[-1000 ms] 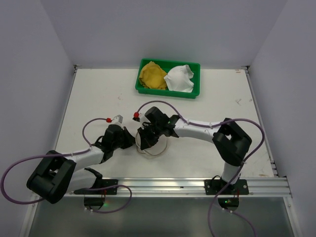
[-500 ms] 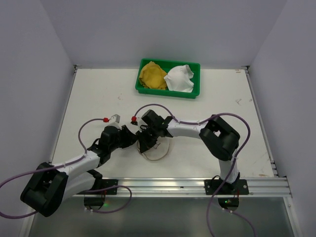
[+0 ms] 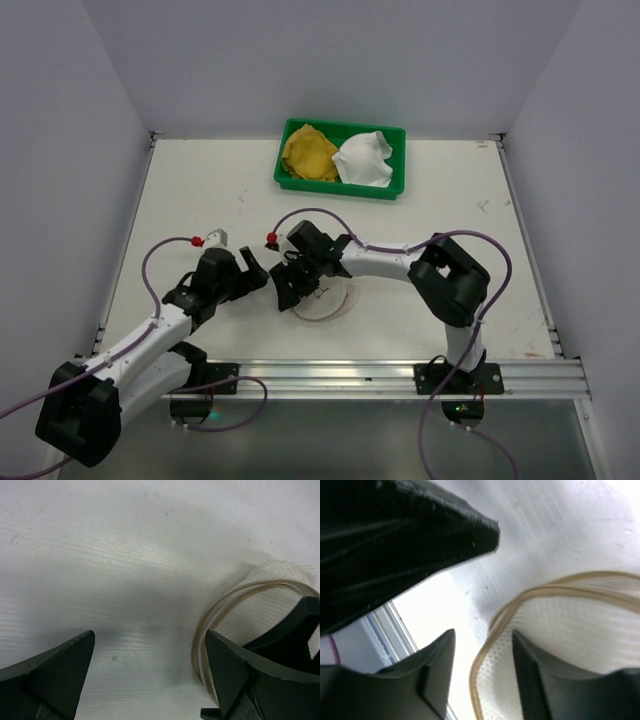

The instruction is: Unzip the laundry bag and remove the bra

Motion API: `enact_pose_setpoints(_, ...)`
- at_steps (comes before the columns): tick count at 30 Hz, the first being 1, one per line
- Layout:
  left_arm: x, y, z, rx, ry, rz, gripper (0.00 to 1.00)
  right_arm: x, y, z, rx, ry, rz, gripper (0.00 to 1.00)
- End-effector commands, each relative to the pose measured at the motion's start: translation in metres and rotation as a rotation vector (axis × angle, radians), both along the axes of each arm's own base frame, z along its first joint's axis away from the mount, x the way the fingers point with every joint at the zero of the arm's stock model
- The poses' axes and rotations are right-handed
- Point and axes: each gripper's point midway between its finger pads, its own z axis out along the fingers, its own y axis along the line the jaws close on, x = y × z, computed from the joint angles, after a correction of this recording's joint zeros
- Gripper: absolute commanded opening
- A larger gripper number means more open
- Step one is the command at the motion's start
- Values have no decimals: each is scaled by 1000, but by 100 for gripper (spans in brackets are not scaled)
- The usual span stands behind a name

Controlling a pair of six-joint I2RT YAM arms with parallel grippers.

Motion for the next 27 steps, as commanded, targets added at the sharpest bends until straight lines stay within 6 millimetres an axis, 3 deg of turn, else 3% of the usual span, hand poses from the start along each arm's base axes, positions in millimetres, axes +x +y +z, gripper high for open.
enact_pose_setpoints(1, 10, 20, 22, 93, -18, 55, 96, 17, 9, 63, 110, -145, -27, 59)
enact_pose_setpoints(8, 40, 32, 74, 164, -110, 83, 100, 32, 0, 123, 148, -265, -97, 89)
enact_pose_setpoints(10, 49, 32, 89, 169, -136, 82, 100, 49, -7, 134, 128, -321, -163, 92)
enact_pose_setpoints(12, 54, 34, 98, 184, -152, 77, 100, 74, -28, 144, 86, -375, -270, 99)
enact_pose_setpoints(14, 59, 39, 111, 195, -173, 88, 100, 105, -62, 145, 6, -420, -436, 99)
enact_pose_setpoints(16, 62, 49, 121, 217, -194, 105, 100, 144, -118, 155, -51, -437, -662, 99)
enact_pose_setpoints(19, 65, 65, 131, 248, -206, 130, 100, 168, -202, 177, -76, -470, -919, 99)
enact_pose_setpoints(20, 65, 71, 133, 257, -208, 139, 100, 171, -222, 185, -65, -482, -978, 99)
enact_pose_setpoints(21, 64, 77, 136, 273, -210, 142, 100, 176, -258, 185, -85, -487, -1075, 99)
enact_pose_setpoints(22, 65, 87, 141, 272, -216, 166, 100, 170, -281, 210, -38, -533, -1147, 99)
enact_pose_setpoints(24, 63, 98, 148, 283, -218, 175, 100, 166, -332, 221, -58, -575, -1290, 99)
enact_pose_setpoints(25, 64, 105, 159, 273, -239, 191, 100, 154, -348, 242, -16, -620, -1346, 99)
enact_pose_setpoints(26, 64, 108, 165, 273, -247, 196, 100, 147, -372, 247, -48, -646, -1429, 99)
enact_pose_setpoints(27, 63, 111, 177, 277, -264, 195, 100, 139, -380, 256, -43, -673, -1465, 99)
